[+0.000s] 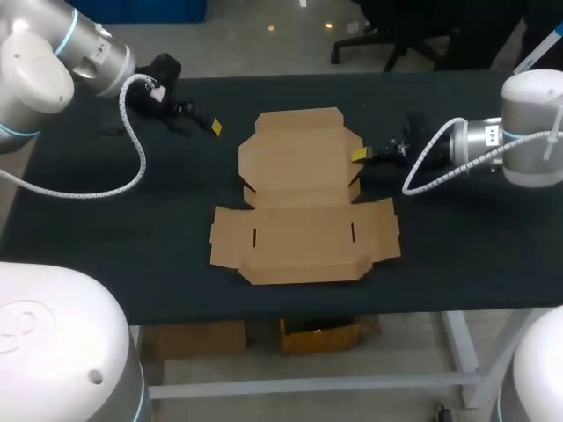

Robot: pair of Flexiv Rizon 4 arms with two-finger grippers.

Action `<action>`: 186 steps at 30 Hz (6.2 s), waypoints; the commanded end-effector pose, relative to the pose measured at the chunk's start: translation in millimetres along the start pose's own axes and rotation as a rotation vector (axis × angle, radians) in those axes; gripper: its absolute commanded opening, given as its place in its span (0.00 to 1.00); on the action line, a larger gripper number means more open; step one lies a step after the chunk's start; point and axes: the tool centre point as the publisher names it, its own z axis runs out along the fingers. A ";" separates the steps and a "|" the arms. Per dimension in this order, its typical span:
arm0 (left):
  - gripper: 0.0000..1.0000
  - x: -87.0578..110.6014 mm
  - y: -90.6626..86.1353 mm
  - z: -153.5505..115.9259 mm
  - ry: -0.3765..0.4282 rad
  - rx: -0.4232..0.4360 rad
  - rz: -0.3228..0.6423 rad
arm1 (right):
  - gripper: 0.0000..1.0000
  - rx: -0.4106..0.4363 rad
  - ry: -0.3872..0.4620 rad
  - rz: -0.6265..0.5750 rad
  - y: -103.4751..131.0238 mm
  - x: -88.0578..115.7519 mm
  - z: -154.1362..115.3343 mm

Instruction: Assemble the packaging by folding the flat box into shape, placing the metal phone stand inside, and closing the box properly

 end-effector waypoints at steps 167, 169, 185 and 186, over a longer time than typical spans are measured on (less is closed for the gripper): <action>0.00 92.9 -75.5 73.6 0.585 0.361 0.496 | 0.41 -0.263 0.090 -0.362 48.8 72.5 -32.6; 0.00 92.5 -78.3 73.2 0.585 0.368 0.508 | 0.35 -0.262 0.062 -0.366 45.7 75.3 -38.3; 0.00 90.4 -105.4 72.7 0.586 0.441 0.598 | 0.00 -0.244 -0.073 -0.390 16.5 93.0 -63.7; 0.00 90.5 -106.8 72.2 0.583 0.444 0.601 | 0.00 -0.245 -0.082 -0.392 13.9 94.1 -64.9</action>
